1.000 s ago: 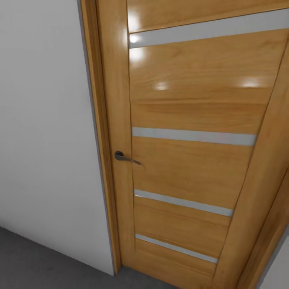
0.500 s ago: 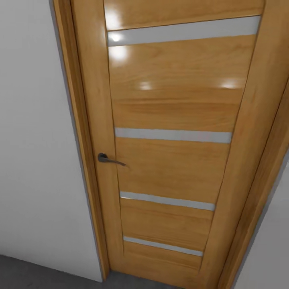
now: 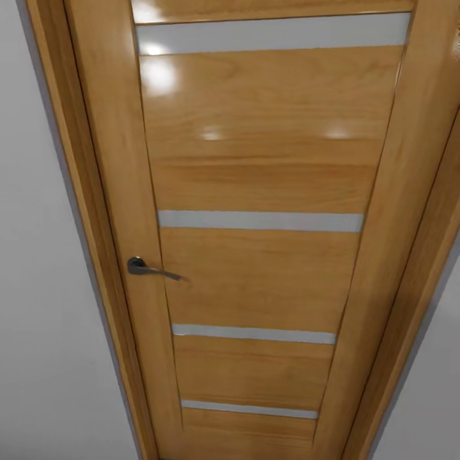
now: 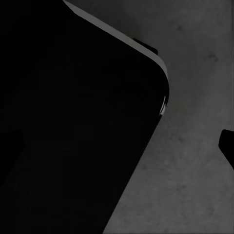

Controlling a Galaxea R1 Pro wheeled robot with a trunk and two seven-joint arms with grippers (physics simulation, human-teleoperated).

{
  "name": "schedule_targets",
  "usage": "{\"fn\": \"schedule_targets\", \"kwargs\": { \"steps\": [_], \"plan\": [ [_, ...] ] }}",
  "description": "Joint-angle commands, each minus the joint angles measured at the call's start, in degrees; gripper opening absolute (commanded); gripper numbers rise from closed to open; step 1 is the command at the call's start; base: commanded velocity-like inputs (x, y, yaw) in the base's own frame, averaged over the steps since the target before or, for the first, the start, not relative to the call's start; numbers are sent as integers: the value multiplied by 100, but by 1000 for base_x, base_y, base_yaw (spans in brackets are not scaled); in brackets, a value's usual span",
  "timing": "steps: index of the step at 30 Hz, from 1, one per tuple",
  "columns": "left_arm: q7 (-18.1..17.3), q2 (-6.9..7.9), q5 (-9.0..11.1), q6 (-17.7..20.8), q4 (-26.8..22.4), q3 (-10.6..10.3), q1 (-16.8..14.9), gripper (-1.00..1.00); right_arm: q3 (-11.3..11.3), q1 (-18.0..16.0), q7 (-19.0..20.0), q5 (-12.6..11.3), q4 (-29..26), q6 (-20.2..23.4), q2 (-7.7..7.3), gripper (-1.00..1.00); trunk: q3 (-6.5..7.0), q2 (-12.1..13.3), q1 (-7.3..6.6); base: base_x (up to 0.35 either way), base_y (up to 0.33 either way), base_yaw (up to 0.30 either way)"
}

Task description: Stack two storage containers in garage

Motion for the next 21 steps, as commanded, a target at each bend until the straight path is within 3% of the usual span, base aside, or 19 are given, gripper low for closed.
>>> {"fn": "schedule_targets", "kwargs": {
  "steps": [1,21],
  "plan": [
    [2,-1,46,-15,1,2,-1,100,39,-2,-1,-38,4,-24,-3,100,-4,-3,1,42,12,-80],
    [2,-1,46,-24,0,2,-1,100,46,-2,-1,-19,4,-24,-7,100,-4,-3,1,3,1,-6]
  ]
}}
